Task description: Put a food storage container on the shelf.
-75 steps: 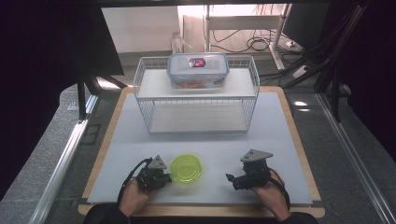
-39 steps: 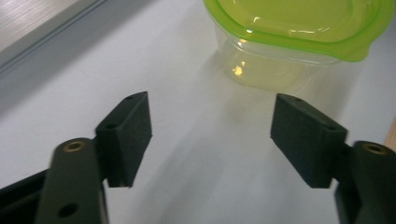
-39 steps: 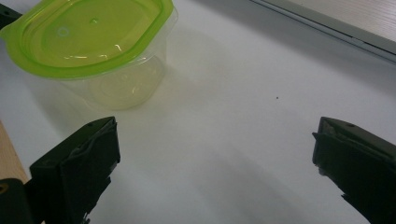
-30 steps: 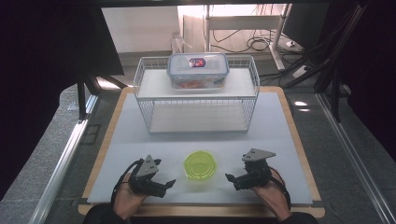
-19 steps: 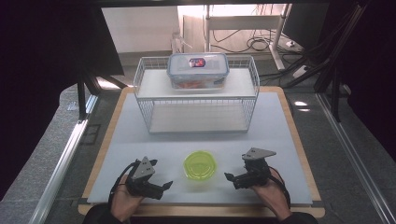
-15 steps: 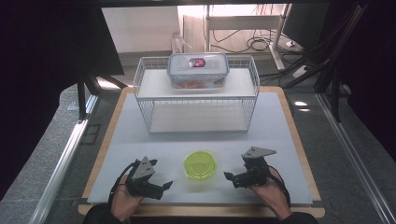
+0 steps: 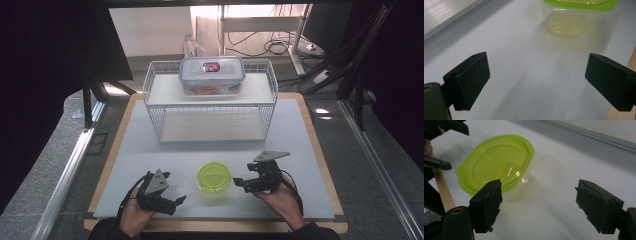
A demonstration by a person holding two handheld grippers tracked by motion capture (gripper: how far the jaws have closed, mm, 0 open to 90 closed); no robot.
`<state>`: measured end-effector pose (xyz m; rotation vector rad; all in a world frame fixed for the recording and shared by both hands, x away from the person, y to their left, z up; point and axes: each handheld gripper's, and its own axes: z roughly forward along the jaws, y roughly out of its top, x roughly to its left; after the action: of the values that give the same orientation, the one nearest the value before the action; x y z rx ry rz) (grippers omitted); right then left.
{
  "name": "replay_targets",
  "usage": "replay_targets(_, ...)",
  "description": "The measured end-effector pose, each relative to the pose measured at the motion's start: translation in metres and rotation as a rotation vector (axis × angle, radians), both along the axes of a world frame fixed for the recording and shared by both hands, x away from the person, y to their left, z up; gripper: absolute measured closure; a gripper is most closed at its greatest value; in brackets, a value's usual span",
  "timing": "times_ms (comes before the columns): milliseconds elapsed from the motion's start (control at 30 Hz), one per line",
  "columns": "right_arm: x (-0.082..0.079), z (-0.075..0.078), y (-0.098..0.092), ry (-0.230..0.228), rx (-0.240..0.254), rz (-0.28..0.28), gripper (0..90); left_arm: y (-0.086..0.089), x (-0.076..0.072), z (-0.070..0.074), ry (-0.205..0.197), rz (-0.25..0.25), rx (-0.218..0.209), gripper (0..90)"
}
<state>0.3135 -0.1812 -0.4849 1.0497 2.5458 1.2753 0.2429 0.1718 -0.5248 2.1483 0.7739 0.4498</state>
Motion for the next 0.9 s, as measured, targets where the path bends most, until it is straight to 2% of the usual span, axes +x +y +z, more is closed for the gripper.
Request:
replay_targets(200, 0.013, -0.003, 0.005, 0.105, 0.085, 0.001, 30.4, -0.001, 0.000, 0.000, -0.006, -0.004, 0.007, 5.5)
replay_targets(400, 0.028, -0.006, 0.014, 0.180, 0.125, 0.017, 41.0, -0.001, -0.001, -0.001, -0.007, -0.012, 0.012, 5.6)
replay_targets(533, 0.035, -0.009, 0.021, 0.217, 0.134, 0.037, 51.1, -0.002, -0.001, 0.000, -0.009, -0.013, 0.012, 5.8)
replay_targets(633, 0.039, -0.012, 0.023, 0.270, 0.150, 0.049, 59.0, -0.002, -0.001, 0.000, -0.009, -0.017, 0.016, 5.9)
replay_targets(700, 0.042, -0.014, 0.023, 0.319, 0.187, 0.047, 64.4, -0.003, -0.001, 0.000, -0.009, -0.019, 0.019, 5.9)
replay_targets(733, 0.043, -0.014, 0.022, 0.328, 0.193, 0.046, 66.7, -0.003, -0.002, 0.000, -0.012, -0.022, 0.022, 5.9)
replay_targets(767, 0.044, -0.015, 0.021, 0.347, 0.207, 0.043, 72.6, -0.004, -0.002, 0.000, -0.014, -0.024, 0.023, 5.9)
replay_targets(833, 0.045, -0.016, 0.021, 0.376, 0.207, 0.035, 75.5, -0.004, -0.002, 0.000, -0.016, -0.026, 0.025, 5.9)
replay_targets(867, 0.046, -0.017, 0.020, 0.406, 0.226, 0.039, 78.6, -0.004, -0.002, 0.000, -0.016, -0.027, 0.026, 6.0)
replay_targets(900, 0.047, -0.018, 0.019, 0.418, 0.242, 0.048, 80.0, -0.004, -0.002, 0.000, -0.015, -0.027, 0.026, 6.0)
